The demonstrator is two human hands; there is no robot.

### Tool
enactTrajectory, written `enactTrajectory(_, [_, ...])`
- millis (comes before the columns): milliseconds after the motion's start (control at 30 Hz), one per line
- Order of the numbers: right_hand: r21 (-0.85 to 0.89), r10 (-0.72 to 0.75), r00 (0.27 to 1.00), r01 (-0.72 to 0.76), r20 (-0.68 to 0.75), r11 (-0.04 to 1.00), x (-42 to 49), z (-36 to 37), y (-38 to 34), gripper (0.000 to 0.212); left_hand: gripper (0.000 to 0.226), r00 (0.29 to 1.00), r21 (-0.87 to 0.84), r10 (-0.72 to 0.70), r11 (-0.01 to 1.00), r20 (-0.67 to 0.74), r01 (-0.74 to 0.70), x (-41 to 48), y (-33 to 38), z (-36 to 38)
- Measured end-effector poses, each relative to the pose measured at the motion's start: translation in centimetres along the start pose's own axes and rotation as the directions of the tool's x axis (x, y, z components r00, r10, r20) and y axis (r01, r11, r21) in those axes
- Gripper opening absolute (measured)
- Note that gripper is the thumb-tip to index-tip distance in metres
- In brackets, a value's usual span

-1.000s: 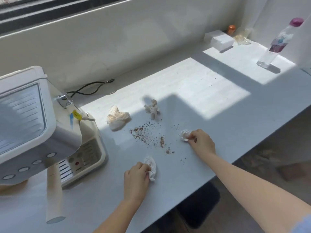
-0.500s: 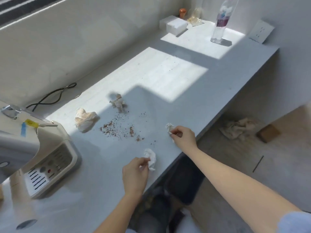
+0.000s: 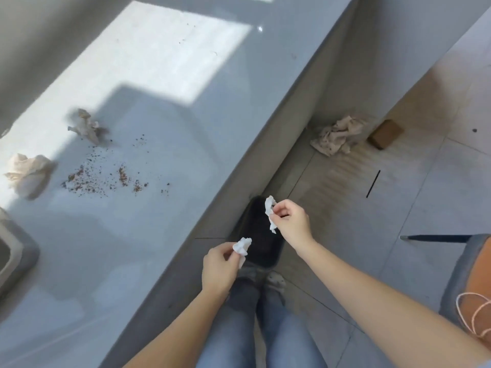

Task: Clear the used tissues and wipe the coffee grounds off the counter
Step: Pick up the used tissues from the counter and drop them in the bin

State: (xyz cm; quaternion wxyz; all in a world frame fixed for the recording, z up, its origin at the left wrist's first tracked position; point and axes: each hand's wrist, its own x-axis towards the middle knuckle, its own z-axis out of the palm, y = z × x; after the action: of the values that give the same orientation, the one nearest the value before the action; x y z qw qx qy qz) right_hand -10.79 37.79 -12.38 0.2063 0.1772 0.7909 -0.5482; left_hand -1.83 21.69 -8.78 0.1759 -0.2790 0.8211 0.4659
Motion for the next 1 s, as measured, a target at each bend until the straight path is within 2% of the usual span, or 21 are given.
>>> enactTrajectory(67, [0.011,0.082,0.996,-0.082,-0.017,0.997,0.4,0.6,3.4,0.008,0.047,0.994,-0.015,-0.1,0.995,0.041,0.101,1.4,-1.1,1.8])
enactTrajectory(167, [0.079,0.184,0.982,-0.18,-0.042,0.98,1.1,2.1,7.3,0.011,0.04,0.975,0.001,-0.201,0.979,0.092,0.202,4.0,-3.1,4.2])
enactTrajectory(367, [0.086,0.317,0.945,-0.31,-0.08,0.947,4.2,4.9,13.4,0.026,0.033,0.957,0.034,-0.27,0.963,0.103,0.267,8.6,-7.1,8.2])
enactTrajectory(433, [0.098,0.354,0.93,-0.345,-0.096,0.933,5.2,5.5,14.1,0.029,0.024,0.954,0.074,-0.255,0.966,0.159,0.246,9.8,-7.6,8.7])
enactTrajectory(467, [0.108,0.371,0.923,-0.361,-0.097,0.926,5.6,5.7,14.3,0.029,0.026,0.941,0.11,-0.253,0.966,0.226,0.234,10.3,-8.0,8.9])
enactTrajectory(533, [0.109,0.402,0.912,-0.393,-0.081,0.913,6.2,6.0,14.5,0.024,0.046,0.889,0.172,-0.302,0.951,0.345,0.256,11.0,-8.4,8.7])
enactTrajectory(633, [0.065,0.413,0.909,-0.409,-0.057,0.91,6.1,5.9,14.5,0.027,0.059,0.845,0.209,-0.345,0.937,0.408,0.281,11.2,-8.1,8.0])
enactTrajectory(800, [0.03,0.345,0.93,-0.344,-0.124,0.939,5.5,5.2,11.7,0.028,0.06,0.863,0.108,-0.245,0.97,0.443,0.22,10.5,-5.7,6.6])
enactTrajectory(900, [-0.004,0.227,0.96,-0.231,-0.164,0.973,5.2,4.7,8.4,0.032,0.06,0.908,0.113,-0.121,0.99,0.401,0.081,9.6,-3.5,5.9])
enactTrajectory(1000, [-0.078,0.073,0.981,-0.088,-0.18,0.993,4.8,3.9,4.5,0.04,0.059,0.934,0.087,0.072,0.99,0.349,-0.108,8.5,0.0,5.1])
